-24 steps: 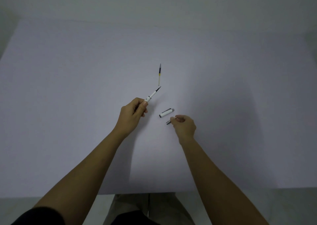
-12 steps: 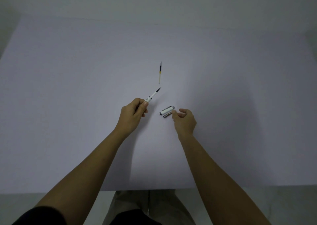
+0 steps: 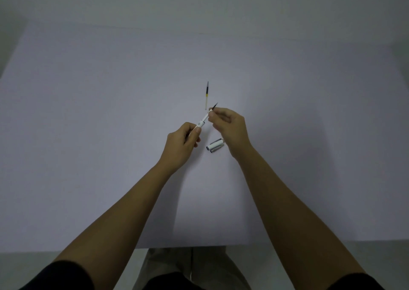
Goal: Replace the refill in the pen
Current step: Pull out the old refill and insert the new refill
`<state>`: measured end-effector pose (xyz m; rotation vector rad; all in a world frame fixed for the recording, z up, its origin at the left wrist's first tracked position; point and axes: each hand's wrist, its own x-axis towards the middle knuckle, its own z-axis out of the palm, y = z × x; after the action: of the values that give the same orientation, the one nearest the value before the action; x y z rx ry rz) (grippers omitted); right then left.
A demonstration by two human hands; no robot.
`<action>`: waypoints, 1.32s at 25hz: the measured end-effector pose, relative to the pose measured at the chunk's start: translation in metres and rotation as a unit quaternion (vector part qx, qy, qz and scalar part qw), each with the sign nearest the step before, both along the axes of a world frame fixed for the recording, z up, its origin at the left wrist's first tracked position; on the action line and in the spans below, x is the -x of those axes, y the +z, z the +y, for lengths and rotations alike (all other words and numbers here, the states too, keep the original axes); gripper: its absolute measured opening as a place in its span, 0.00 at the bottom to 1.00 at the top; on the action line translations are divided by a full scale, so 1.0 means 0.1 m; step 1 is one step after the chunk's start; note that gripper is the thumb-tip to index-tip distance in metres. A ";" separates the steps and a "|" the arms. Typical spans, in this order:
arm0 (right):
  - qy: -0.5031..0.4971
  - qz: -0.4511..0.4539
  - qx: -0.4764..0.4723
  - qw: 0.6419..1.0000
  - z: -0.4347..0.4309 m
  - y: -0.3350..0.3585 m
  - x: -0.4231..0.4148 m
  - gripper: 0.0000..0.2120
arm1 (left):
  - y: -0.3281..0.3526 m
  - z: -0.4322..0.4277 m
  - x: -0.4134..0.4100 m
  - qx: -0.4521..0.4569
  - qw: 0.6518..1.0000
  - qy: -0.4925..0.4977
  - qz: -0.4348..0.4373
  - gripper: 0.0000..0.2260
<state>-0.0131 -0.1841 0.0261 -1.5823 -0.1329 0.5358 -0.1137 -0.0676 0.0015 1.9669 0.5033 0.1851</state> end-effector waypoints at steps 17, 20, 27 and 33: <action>-0.022 -0.099 0.277 0.956 0.33 -0.59 -0.88 0.10 | -0.09 0.25 -0.46 -0.059 0.995 0.067 0.046 0.20; -0.036 -0.123 0.306 0.943 0.44 -0.65 -1.02 0.09 | -0.13 0.31 -0.58 -0.052 0.995 0.072 0.044 0.20; -0.056 -0.155 0.326 0.931 0.55 -0.64 -1.19 0.09 | -0.20 0.33 -0.77 -0.045 0.995 0.071 0.052 0.20; -0.050 -0.161 0.334 0.928 0.60 -0.57 -1.17 0.08 | -0.14 0.39 -0.81 -0.046 0.995 0.074 0.052 0.21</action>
<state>0.1040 -0.1243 -0.0314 -2.3273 -0.1211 0.2385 -0.0329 -0.0289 -0.0124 2.0363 0.7202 0.2030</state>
